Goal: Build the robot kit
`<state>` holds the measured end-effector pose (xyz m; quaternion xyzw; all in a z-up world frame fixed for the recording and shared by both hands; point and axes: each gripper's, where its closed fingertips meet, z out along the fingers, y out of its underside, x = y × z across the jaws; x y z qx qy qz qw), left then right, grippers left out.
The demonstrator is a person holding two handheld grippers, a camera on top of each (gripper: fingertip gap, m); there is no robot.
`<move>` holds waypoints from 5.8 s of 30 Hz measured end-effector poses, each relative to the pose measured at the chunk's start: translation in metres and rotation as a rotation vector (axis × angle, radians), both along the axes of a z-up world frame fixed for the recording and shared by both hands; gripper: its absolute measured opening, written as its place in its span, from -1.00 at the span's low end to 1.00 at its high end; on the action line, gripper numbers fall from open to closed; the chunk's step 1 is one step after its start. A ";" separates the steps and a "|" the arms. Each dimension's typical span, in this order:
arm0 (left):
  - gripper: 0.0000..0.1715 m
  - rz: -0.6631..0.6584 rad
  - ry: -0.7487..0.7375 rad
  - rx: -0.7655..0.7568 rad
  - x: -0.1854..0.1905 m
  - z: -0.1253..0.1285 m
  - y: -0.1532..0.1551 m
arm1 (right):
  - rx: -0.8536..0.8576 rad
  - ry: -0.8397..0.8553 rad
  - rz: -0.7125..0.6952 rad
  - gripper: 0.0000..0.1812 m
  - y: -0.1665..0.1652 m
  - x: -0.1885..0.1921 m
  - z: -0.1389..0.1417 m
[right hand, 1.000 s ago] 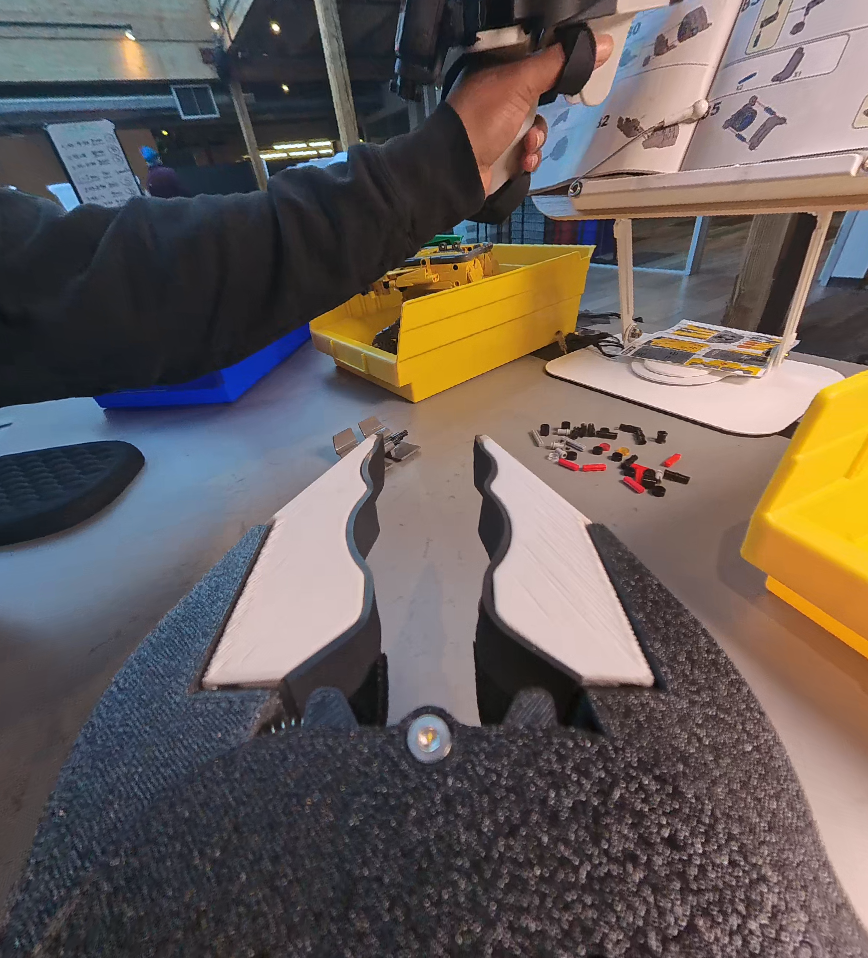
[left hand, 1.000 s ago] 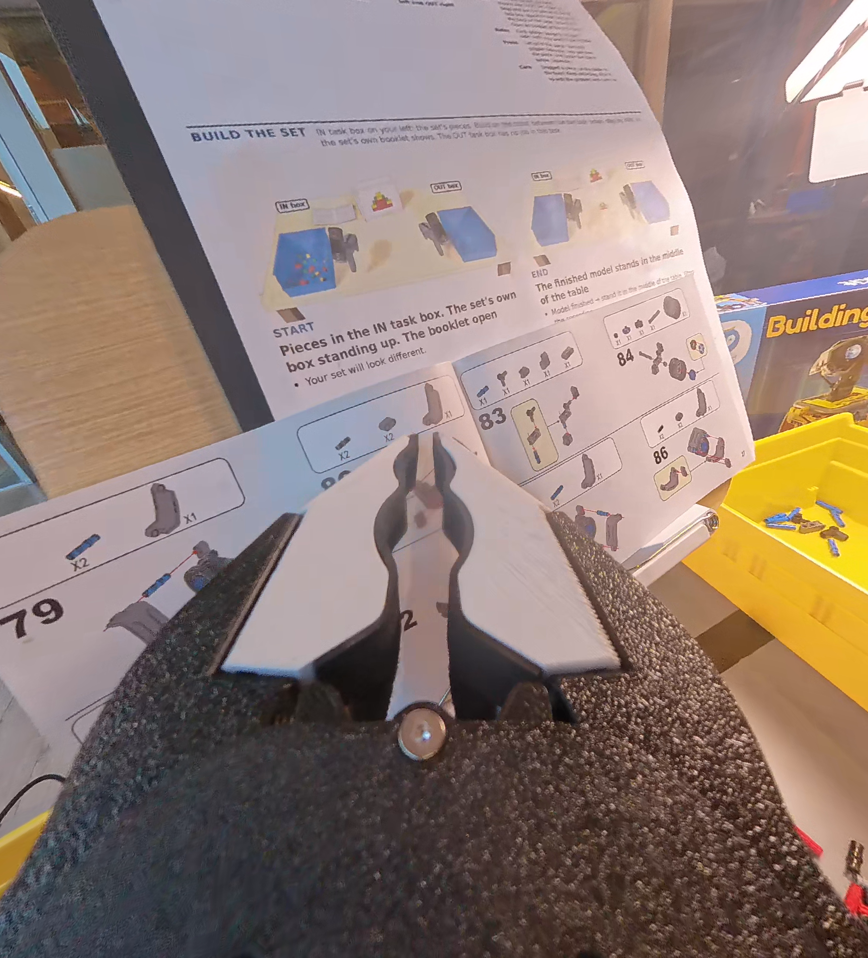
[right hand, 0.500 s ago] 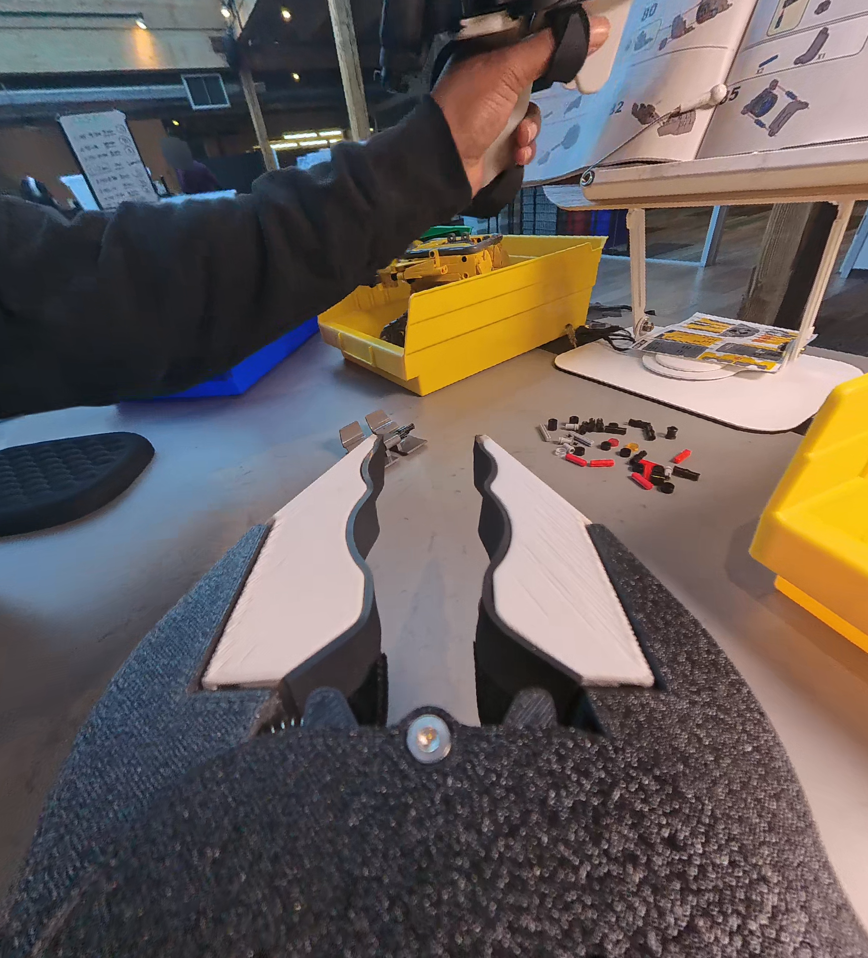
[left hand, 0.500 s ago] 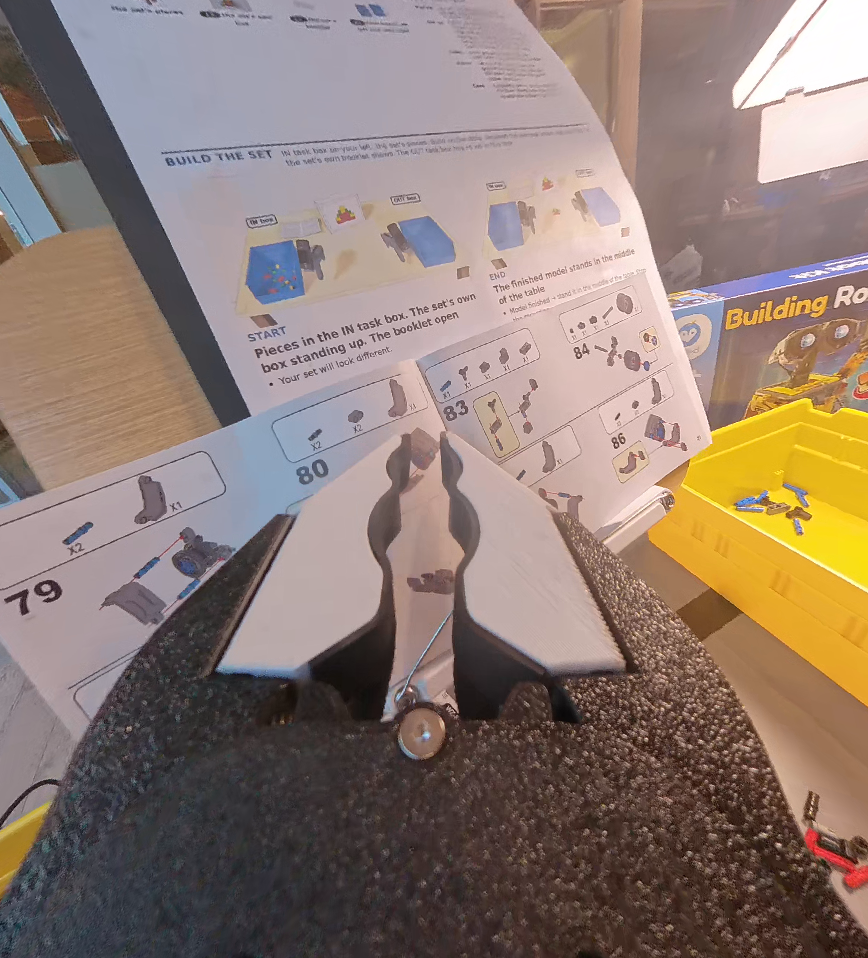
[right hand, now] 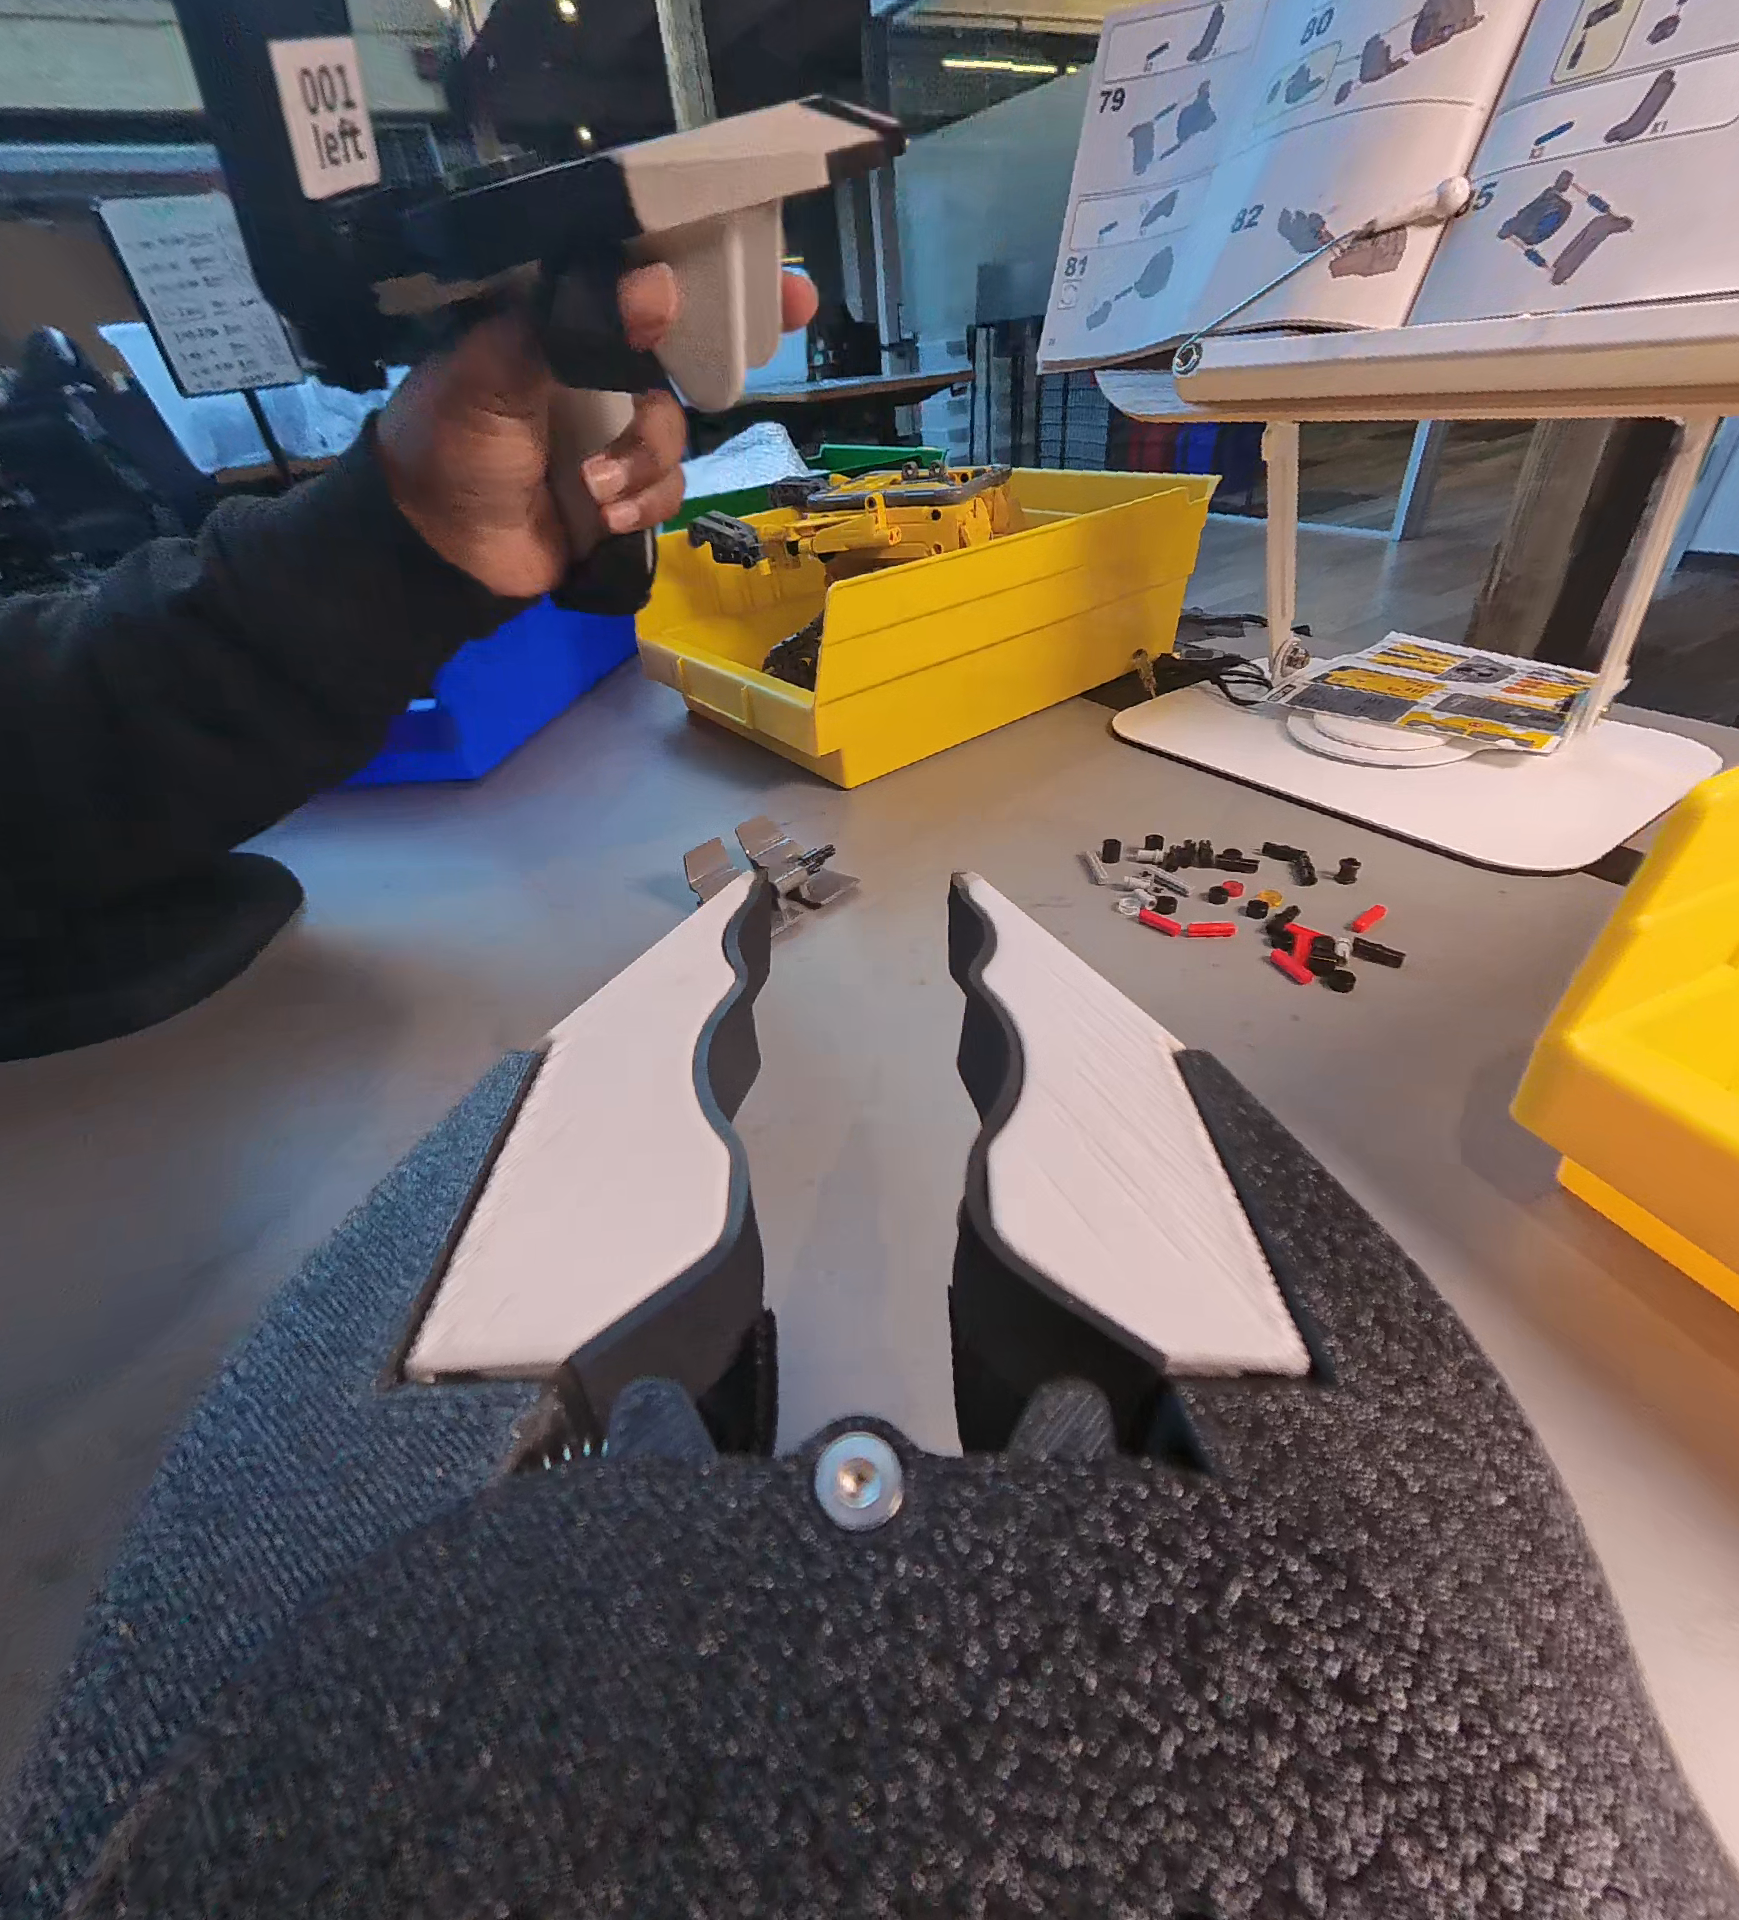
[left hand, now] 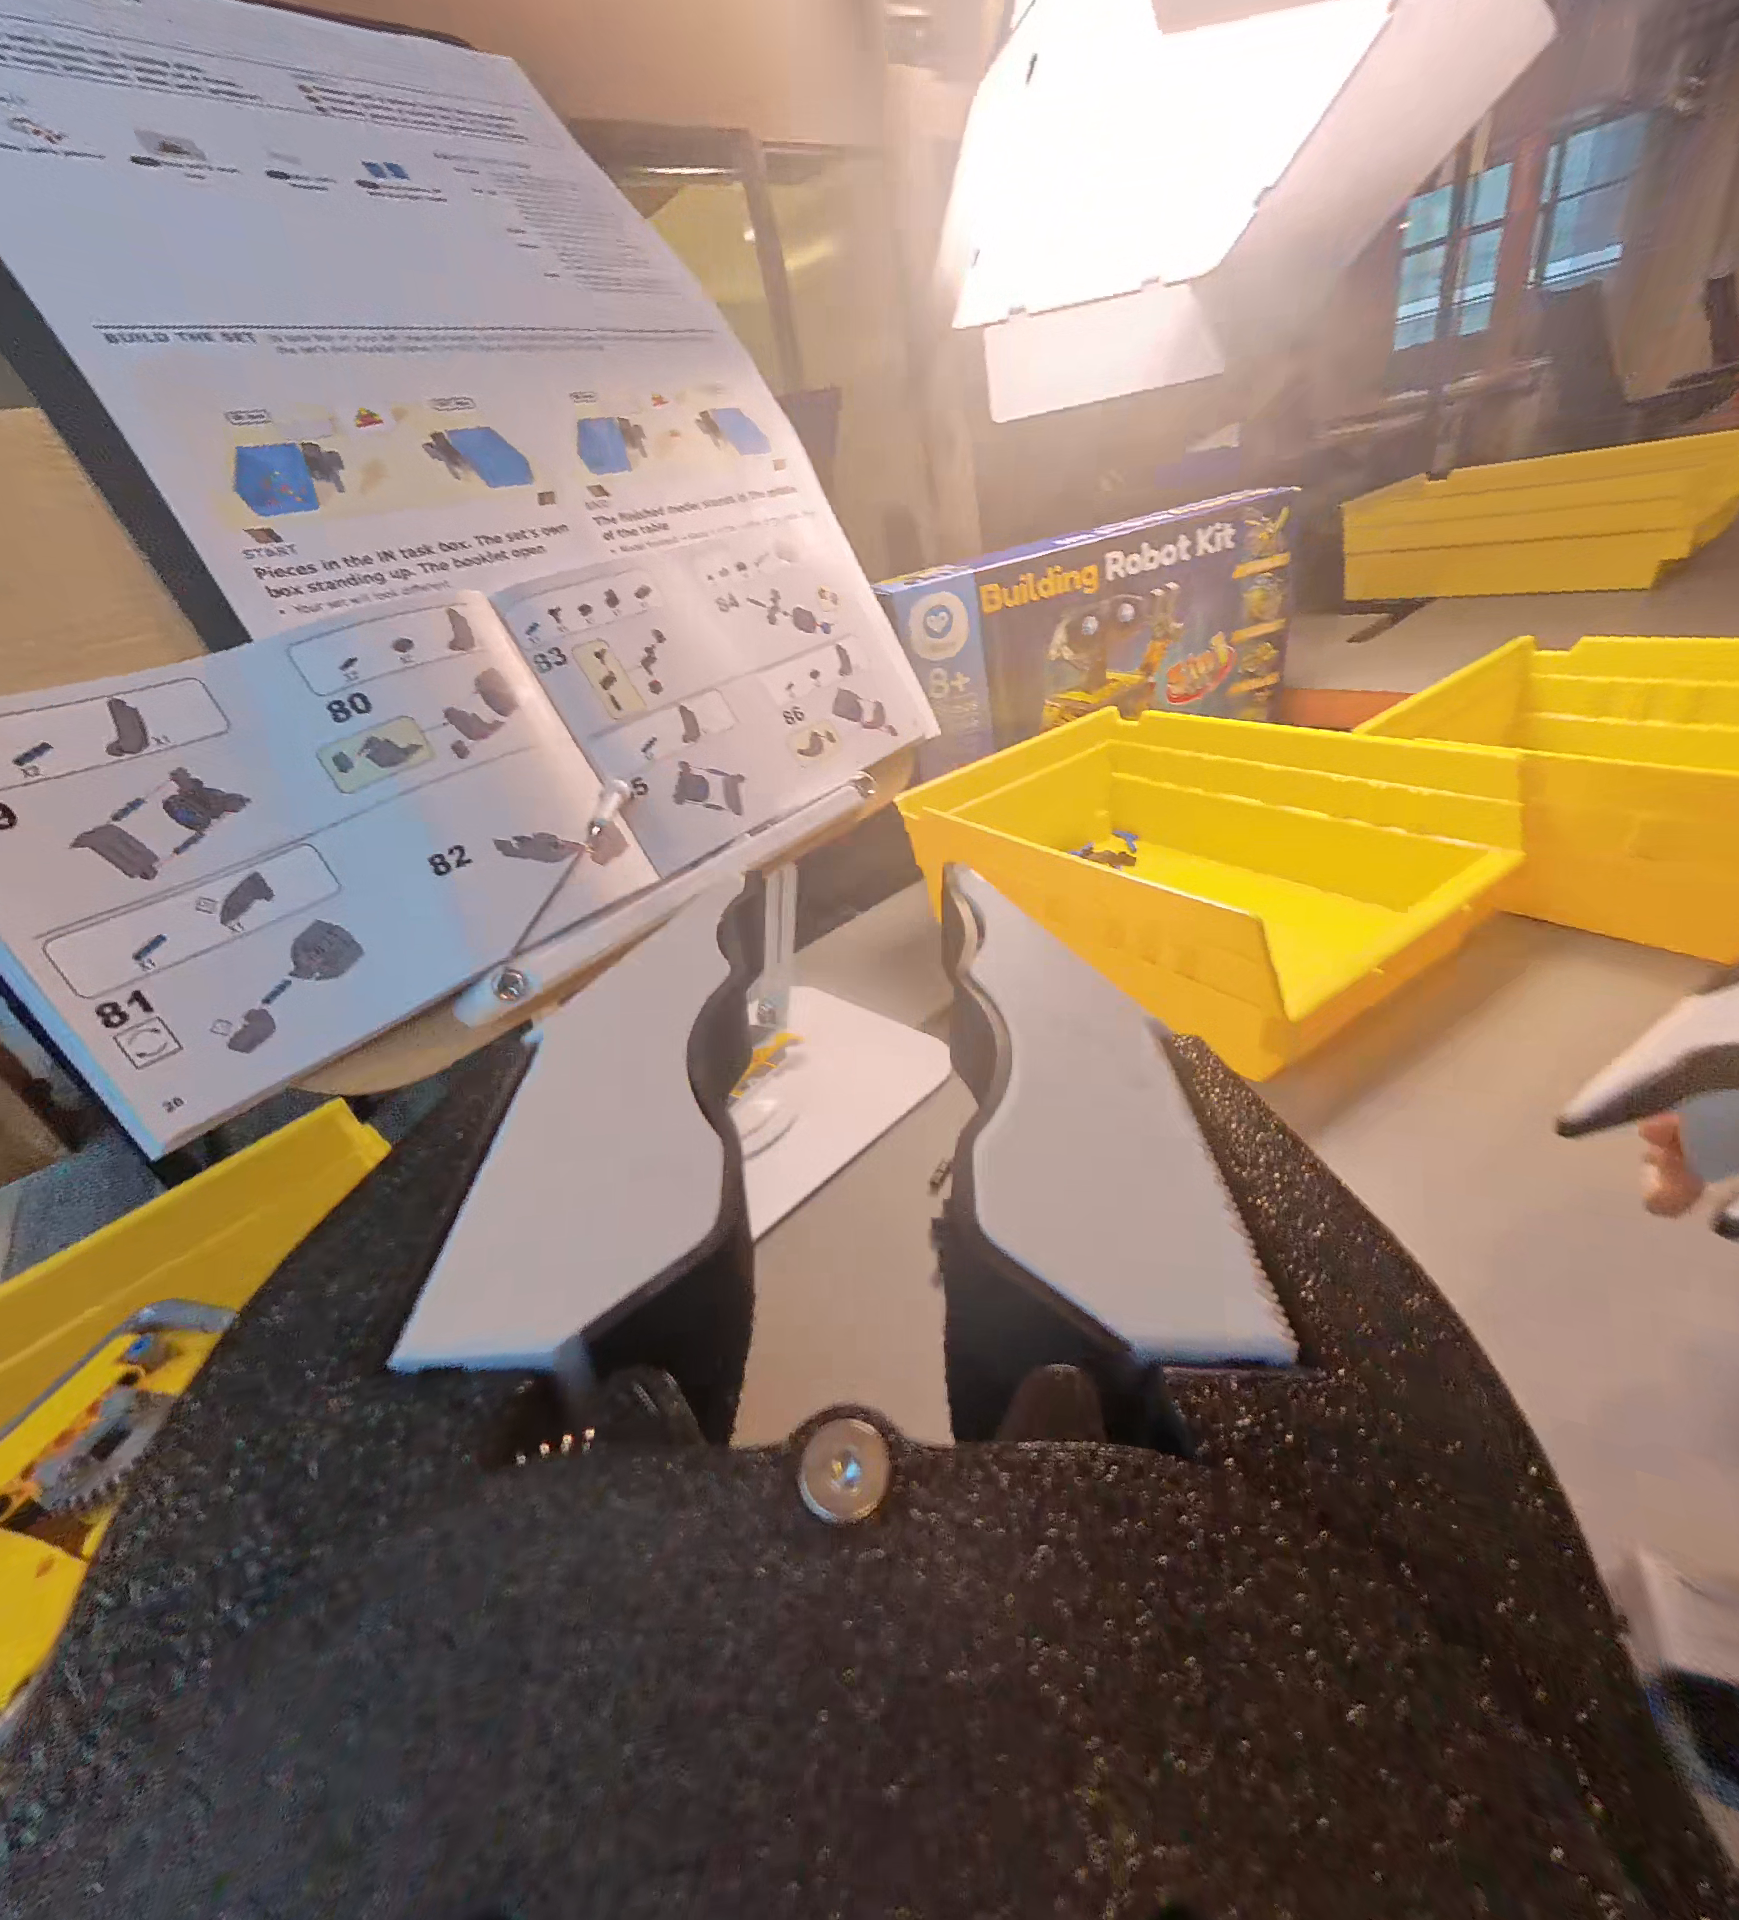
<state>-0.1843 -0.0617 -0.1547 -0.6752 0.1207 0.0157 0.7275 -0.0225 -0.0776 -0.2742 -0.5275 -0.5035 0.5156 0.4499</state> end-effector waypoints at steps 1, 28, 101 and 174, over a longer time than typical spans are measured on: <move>-0.62 -0.021 -0.001 -0.006 0.007 -0.002 -0.013 | 0.008 -0.002 0.004 -0.62 -0.003 0.000 0.000; -0.52 0.228 0.163 -1.279 -0.232 -0.189 -0.305 | 0.209 -0.054 0.006 -0.62 -0.030 -0.005 0.000; -0.45 -0.241 -0.283 -0.340 0.047 -0.131 -0.090 | 0.081 -0.307 0.035 -0.29 0.029 -0.001 -0.003; -0.44 -0.122 -0.191 -0.393 0.027 -0.146 -0.086 | 0.491 -1.084 0.741 -0.95 -0.007 -0.066 -0.091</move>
